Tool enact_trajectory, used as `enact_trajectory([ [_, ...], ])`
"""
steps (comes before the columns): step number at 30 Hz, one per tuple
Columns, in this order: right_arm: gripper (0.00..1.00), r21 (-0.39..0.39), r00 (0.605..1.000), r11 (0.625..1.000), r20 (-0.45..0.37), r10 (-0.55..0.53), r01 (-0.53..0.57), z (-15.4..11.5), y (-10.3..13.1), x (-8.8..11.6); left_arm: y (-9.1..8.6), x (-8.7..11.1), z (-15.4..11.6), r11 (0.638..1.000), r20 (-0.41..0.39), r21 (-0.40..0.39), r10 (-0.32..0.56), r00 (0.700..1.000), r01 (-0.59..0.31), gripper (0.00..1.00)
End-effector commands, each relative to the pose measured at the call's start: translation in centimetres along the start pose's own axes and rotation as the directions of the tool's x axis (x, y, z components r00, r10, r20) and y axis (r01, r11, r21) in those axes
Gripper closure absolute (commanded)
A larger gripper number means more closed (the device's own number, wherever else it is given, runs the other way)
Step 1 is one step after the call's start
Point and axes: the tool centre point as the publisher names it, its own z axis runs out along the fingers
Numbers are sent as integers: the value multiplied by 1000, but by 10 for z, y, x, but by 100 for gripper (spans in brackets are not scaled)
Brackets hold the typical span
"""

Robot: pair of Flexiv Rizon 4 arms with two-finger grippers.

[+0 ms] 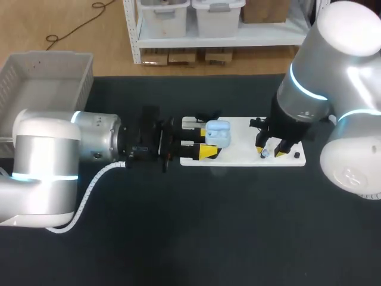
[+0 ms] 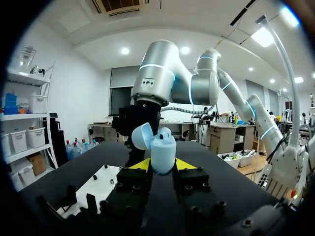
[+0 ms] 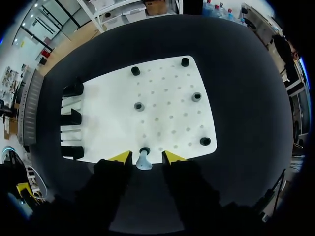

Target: Pick up each earbud case from the left stands, insert the matching earbuds, close the lid, and place the case in the box.

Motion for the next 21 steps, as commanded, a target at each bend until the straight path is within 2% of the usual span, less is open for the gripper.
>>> enact_trajectory([
  [1,71,-2,1000,1000,4,3,-3,3,0,0,-1,0,0,1000,3,-5,3,1000,-3,100],
  [2,73,-3,1000,1000,4,5,-5,3,0,0,-1,0,0,1000,3,-5,3,1000,-3,100],
  [12,70,-10,1000,1000,1,16,-16,5,-1,1,-1,0,0,1000,3,-5,3,1000,-3,100],
  [21,72,-11,1000,1000,-2,19,-19,5,-1,3,-1,0,0,1000,3,-5,3,1000,-3,100],
])
